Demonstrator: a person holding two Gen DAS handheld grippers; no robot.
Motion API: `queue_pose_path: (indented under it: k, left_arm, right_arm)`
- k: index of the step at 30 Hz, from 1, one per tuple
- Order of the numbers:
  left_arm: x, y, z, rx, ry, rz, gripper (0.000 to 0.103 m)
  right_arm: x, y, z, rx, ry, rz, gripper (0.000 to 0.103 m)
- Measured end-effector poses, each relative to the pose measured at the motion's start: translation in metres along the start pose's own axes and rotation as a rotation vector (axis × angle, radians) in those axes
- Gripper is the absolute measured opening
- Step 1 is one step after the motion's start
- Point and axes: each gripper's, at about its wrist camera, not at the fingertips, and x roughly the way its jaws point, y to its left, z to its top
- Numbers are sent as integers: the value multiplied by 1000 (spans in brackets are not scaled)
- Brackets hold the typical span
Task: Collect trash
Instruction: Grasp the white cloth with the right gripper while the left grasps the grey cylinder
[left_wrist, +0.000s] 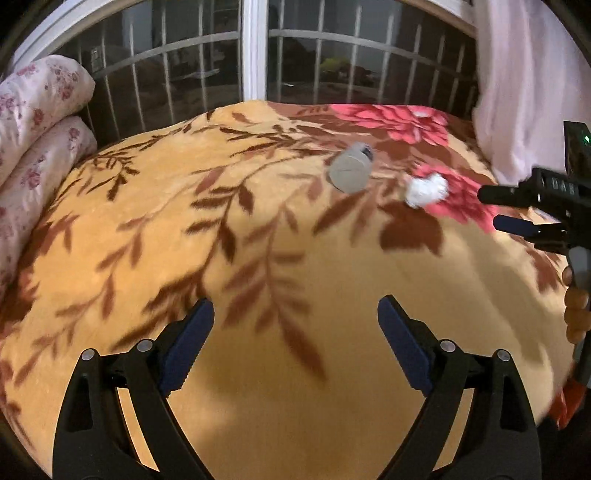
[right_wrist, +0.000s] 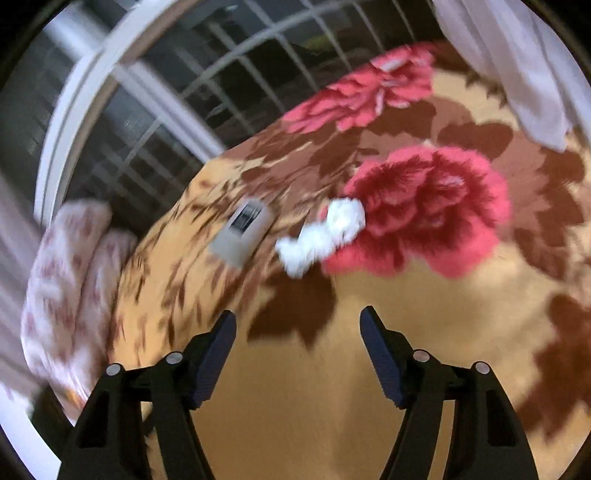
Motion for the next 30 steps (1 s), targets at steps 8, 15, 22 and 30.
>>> queue_pose_path:
  k: [8,15,22,30]
  left_arm:
    - [51,7,4,-16,100,27,88]
    - [57,7,-2,-17,121,29,88]
    - [61,6,-2,-15,133,25,88]
    - [62,6,-1,-14,143,27,88]
  right_arm:
    - [70,-13,44,213,57,1,68]
    - [103,-7,54,251,57,-62,61]
    - [96,-4,40,151,-24,-160,32]
    - [8,2,-28,-124,-178,-96,33]
